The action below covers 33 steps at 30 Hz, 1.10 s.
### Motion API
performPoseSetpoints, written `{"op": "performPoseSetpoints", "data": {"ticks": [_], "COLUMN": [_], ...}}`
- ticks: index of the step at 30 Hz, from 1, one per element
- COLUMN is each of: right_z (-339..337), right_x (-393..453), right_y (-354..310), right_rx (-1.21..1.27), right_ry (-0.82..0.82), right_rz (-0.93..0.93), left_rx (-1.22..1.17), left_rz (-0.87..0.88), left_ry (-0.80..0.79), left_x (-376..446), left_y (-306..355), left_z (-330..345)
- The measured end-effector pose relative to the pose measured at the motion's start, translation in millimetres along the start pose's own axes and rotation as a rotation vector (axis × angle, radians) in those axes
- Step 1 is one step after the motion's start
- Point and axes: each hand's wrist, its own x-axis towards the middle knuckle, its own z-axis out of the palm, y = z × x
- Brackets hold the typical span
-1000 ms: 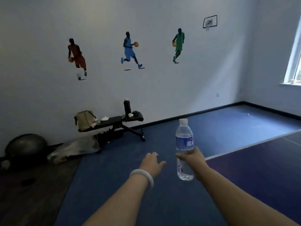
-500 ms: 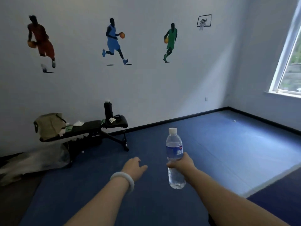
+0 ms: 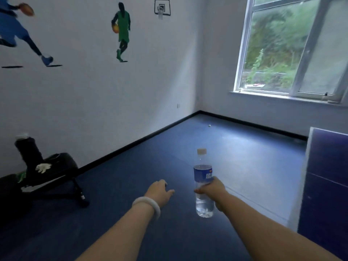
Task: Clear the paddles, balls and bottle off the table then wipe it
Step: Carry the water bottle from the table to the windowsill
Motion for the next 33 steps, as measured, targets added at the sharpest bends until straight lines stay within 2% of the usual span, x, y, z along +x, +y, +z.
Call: {"op": "performPoseSetpoints", "data": {"ticks": [11,20,26,29,33], "right_z": [-23.6,-85.4,-161.8,-216.8,-299.1], "right_x": [263.0,461.2,582.0,634.1,687.1], "right_y": [-47.3,-71.2,-94.1,-98.1,-90.4], "right_rx": [0.046,0.132,0.159,0.222,0.288], "right_ry": [0.09,0.216,0.366,0.497,0.651], "right_rz": [0.092,0.168,0.186,0.214,0.263], "left_rx": [0.076,0.123,0.196,0.252,0.317], "left_rz": [0.105,0.246,0.433,0.555,0.701], "left_ry": [-0.162,-0.26,-0.305,-0.347,-0.438], "left_x": [278.0,508.6,663.6,733.5,787.9], "left_y": [88.8,183.4,281.9,359.6,467.5], "left_z": [-27.9,-28.6,-13.2,8.4,55.7]}}
